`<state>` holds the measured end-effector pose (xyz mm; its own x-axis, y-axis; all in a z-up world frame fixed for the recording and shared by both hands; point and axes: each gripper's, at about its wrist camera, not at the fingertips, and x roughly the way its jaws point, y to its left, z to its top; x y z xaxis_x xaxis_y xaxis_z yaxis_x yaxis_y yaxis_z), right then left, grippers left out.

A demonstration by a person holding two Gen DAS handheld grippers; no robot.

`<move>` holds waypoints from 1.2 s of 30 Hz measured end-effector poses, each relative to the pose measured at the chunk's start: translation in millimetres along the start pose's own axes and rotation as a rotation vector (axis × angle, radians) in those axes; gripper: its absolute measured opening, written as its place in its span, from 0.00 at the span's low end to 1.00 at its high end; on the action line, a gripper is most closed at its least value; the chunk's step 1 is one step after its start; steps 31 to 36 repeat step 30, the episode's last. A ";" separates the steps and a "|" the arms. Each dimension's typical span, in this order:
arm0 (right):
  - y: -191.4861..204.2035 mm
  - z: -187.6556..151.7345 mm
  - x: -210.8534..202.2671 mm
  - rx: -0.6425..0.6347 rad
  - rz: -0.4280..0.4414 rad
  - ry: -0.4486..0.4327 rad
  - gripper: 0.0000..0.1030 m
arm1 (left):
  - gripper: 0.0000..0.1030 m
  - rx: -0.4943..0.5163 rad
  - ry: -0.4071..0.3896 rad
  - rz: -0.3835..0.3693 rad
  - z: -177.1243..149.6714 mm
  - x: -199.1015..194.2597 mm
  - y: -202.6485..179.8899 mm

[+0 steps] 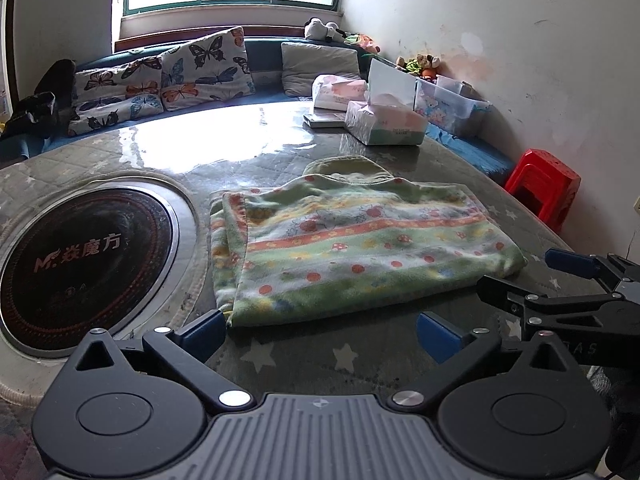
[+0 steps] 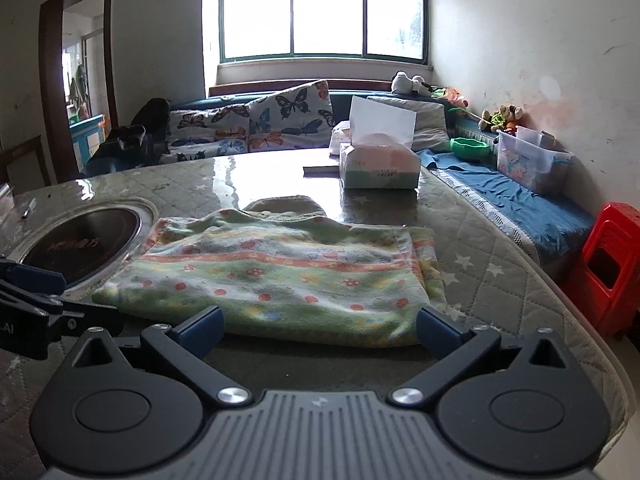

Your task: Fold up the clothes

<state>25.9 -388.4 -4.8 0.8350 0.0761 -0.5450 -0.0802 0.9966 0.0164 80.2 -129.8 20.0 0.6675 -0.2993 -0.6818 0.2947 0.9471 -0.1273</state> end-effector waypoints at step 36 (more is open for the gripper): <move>24.0 -9.2 -35.9 -0.015 -0.012 -0.081 1.00 | 1.00 0.035 -0.063 -0.010 -20.4 -34.7 -9.6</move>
